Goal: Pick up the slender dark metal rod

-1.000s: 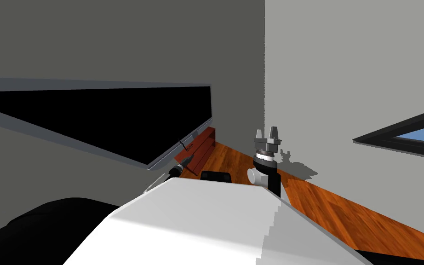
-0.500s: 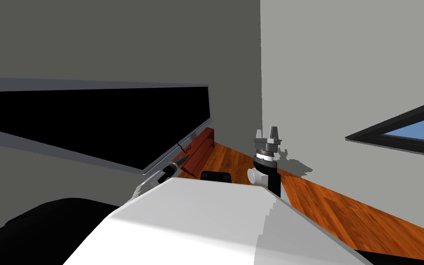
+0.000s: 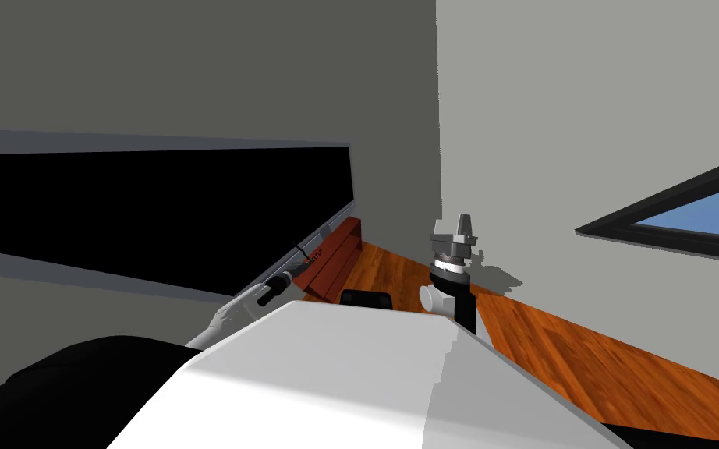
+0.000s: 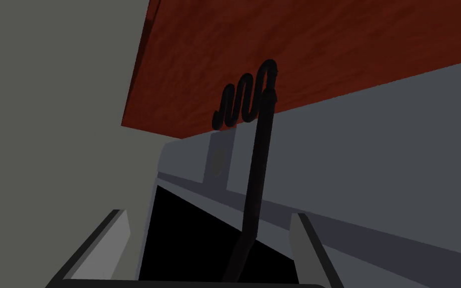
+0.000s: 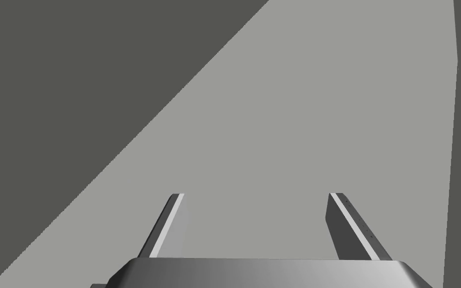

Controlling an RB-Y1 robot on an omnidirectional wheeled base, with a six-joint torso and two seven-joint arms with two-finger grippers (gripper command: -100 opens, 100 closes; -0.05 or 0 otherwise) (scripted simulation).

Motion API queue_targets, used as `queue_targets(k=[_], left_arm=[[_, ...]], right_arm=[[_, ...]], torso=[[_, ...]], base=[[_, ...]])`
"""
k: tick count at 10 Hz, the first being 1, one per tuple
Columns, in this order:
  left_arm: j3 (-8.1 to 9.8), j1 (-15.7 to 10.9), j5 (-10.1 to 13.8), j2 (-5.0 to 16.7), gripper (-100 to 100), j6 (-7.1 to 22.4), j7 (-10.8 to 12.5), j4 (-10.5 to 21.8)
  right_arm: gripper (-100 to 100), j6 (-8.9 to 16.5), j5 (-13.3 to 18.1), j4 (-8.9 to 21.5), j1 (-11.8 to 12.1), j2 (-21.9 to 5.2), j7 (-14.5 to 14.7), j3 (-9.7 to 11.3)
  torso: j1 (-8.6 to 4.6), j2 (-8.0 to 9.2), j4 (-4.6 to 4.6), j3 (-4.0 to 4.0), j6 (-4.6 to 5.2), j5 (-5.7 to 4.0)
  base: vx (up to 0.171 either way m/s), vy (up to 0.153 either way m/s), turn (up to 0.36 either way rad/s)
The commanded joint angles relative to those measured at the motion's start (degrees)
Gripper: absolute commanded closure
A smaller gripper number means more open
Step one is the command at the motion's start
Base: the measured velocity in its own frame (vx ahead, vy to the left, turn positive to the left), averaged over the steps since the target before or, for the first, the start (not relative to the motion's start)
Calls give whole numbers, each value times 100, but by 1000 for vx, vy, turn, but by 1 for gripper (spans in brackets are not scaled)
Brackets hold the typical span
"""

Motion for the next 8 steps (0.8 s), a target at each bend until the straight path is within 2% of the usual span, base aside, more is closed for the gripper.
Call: queue_targets(k=[1,3,4,5,6,8], left_arm=[[63,-81,-102,230,-100,27,-51,118],[108,-110,-159,386,-100,49,-78,177],[114,-62,-145,320,-100,17,-74,138],[117,-61,-149,329,0,32,-78,132],[149,-133,-144,276,-100,-17,-73,310],[192,-228,-137,206,-100,-80,-67,546]], right_arm=[[0,0,0,0,0,0,0,0],[0,0,0,0,0,0,0,0],[0,0,0,0,0,0,0,0],[0,0,0,0,0,0,0,0],[0,0,0,0,0,0,0,0],[0,0,0,0,-1,0,0,0]], torso=[[0,0,0,0,0,0],[1,1,0,1,-1,0],[1,3,0,1,-1,1],[-1,7,1,4,-2,1],[-3,10,2,5,-2,0],[-6,14,3,8,0,0]], base=[[24,3,-87],[22,10,-43],[9,7,-7],[0,0,0],[-4,-9,-147],[-11,-12,-118]])
